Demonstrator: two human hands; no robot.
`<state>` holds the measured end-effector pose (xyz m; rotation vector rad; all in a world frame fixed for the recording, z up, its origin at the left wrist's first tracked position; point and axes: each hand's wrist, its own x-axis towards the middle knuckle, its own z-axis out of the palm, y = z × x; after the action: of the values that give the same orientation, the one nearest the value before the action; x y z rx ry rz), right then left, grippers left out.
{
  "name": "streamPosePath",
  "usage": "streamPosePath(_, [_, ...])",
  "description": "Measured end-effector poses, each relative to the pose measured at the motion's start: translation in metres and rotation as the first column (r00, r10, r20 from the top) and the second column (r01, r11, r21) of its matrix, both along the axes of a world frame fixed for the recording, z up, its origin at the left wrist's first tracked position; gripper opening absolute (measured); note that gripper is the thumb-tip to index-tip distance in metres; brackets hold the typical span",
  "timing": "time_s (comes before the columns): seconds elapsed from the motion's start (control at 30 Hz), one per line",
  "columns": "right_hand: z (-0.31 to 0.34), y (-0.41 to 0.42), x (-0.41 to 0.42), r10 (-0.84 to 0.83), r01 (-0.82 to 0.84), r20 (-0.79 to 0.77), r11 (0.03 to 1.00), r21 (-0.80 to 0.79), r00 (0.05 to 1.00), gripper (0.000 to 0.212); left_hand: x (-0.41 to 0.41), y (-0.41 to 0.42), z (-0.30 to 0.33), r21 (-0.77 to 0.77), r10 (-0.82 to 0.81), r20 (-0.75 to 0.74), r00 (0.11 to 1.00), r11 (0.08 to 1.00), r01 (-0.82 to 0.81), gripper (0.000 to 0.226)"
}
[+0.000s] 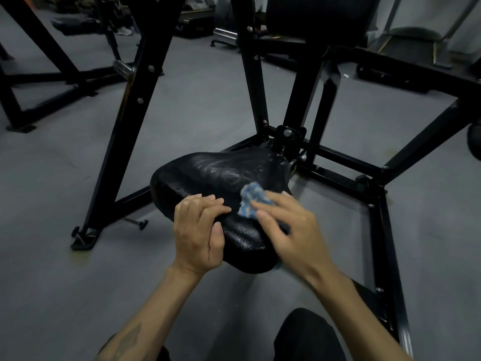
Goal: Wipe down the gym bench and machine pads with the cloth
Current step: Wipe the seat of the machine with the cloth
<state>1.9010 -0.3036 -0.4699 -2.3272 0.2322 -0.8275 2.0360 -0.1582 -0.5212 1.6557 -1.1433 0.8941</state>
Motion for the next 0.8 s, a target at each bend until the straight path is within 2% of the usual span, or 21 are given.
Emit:
streamPosePath(0.1, [0.0, -0.01, -0.003, 0.079, -0.086, -0.063, 0.99, -0.114, 0.995, 0.036, 0.0, 0.0, -0.001, -0.006, 0.001, 0.006, 1.0, 1.0, -0.001, 0.027])
streamPosePath(0.23, [0.009, -0.028, 0.013, -0.051, 0.048, -0.161, 0.999, -0.025, 0.986, 0.043, 0.001, 0.001, 0.0, -0.003, -0.006, 0.011, 1.0, 1.0, 0.006, 0.027])
streamPosePath(0.3, [0.011, -0.011, 0.008, -0.001, -0.004, -0.127, 0.999, -0.038, 0.992, 0.042, 0.003, 0.001, -0.002, 0.006, -0.009, 0.035, 0.999, 1.0, 0.008, 0.029])
streamPosePath(0.4, [0.008, -0.002, -0.003, 0.107, -0.127, -0.127, 0.98, -0.154, 0.986, 0.043, 0.007, 0.002, -0.006, 0.024, -0.017, 0.089, 0.996, 1.0, 0.015, 0.038])
streamPosePath(0.5, [0.008, -0.028, 0.011, 0.018, -0.048, -0.207, 0.989, -0.139, 0.978, 0.053, 0.011, 0.004, -0.007, 0.053, -0.038, 0.138, 0.99, 0.998, 0.031, 0.043])
streamPosePath(0.6, [0.011, -0.023, 0.016, -0.036, 0.022, -0.201, 0.997, -0.072, 0.979, 0.055, 0.013, 0.007, -0.008, 0.077, -0.045, 0.175, 0.984, 0.997, 0.032, 0.046])
streamPosePath(0.73, [0.005, -0.01, 0.001, 0.099, -0.136, -0.161, 0.96, -0.243, 0.982, 0.05, 0.014, 0.007, -0.008, 0.091, -0.044, 0.183, 0.982, 0.995, 0.028, 0.047])
streamPosePath(0.8, [0.006, -0.028, 0.008, 0.067, -0.12, -0.214, 0.961, -0.247, 0.975, 0.051, 0.013, 0.006, -0.008, 0.087, -0.043, 0.169, 0.985, 0.996, 0.029, 0.047])
